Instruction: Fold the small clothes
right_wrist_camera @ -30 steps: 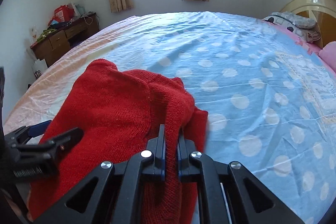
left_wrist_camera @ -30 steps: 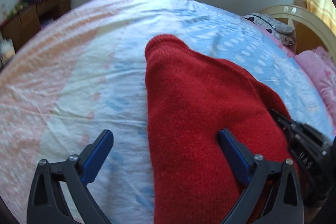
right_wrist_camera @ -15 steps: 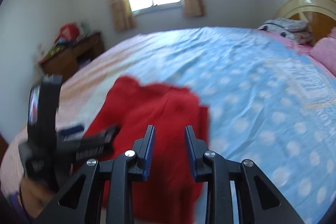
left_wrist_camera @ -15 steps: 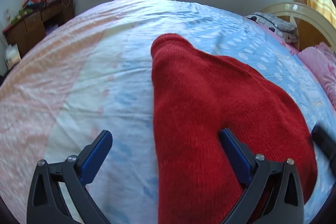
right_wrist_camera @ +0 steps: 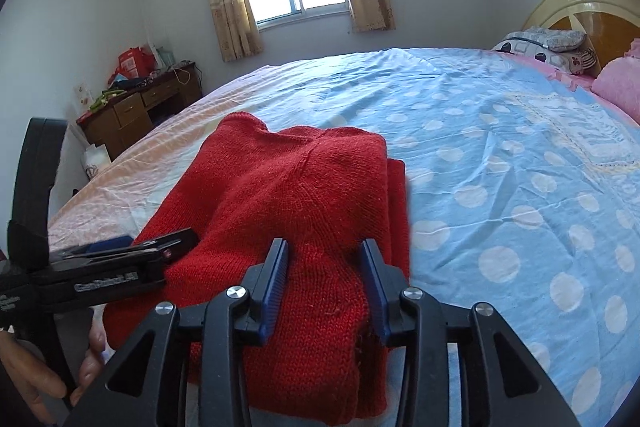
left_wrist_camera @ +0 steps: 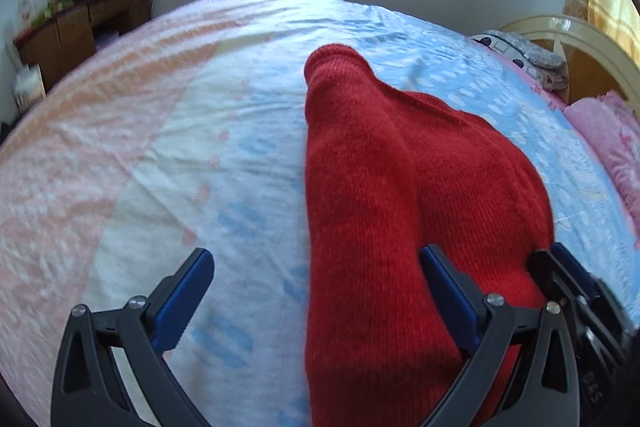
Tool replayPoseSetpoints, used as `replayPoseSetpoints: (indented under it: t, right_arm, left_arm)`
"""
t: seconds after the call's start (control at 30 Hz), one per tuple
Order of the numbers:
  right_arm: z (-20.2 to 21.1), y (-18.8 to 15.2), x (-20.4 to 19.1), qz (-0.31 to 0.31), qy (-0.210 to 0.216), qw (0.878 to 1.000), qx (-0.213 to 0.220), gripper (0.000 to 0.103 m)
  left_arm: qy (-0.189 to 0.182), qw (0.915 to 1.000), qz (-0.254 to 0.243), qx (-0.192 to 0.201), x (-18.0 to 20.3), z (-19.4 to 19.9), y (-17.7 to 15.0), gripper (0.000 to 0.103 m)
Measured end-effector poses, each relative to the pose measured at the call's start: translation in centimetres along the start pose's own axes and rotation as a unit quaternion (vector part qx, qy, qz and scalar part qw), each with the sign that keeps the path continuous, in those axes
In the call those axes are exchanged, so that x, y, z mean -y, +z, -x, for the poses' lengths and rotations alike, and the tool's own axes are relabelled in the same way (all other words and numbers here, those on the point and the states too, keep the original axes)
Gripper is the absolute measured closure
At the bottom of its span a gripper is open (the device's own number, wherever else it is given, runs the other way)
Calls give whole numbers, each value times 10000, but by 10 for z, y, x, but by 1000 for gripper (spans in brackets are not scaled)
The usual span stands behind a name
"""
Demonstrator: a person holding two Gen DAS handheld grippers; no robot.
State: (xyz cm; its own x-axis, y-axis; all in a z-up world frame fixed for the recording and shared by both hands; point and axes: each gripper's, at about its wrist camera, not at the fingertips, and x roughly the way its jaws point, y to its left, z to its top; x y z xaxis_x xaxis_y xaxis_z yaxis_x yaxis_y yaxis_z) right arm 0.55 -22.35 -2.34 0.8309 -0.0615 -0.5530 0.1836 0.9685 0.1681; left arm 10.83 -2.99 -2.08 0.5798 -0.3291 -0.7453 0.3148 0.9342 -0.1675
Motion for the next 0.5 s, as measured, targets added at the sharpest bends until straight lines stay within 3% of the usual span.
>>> replayPoseSetpoints:
  t: [0.13, 0.17, 0.2, 0.23, 0.27, 0.33, 0.4, 0.5]
  right_arm:
    - [0, 0, 0, -5, 0, 10000, 1, 54]
    - [0, 0, 1, -27, 21, 10000, -6, 44]
    - [0, 0, 2, -78, 2, 10000, -23, 13]
    - [-4, -1, 7, -237, -162, 9995, -153, 1]
    - [-7, -2, 12, -399, -241, 9985, -279, 1]
    - [-13, -4, 31, -966, 147, 9941, -467, 1]
    - [-8, -7, 45, -1330, 443, 9898, -266, 1]
    - [-5, -11, 50, -1467, 530, 9876, -162, 1]
  left_arm:
    - [-325, 9990, 246, -156, -12, 16, -7, 0]
    - [-396, 9986, 308, -151, -15, 22, -11, 0]
    - [-468, 9981, 376, -141, -18, 26, -15, 0]
    - [-519, 9975, 455, -146, -22, 29, -19, 0]
    - [-532, 9971, 522, -161, -26, 31, -25, 0]
    - [-598, 9962, 606, -208, -30, 30, -34, 0]
    - [-607, 9961, 631, -147, -31, 33, -39, 0]
    - [-586, 9967, 552, -91, -27, 40, -40, 0]
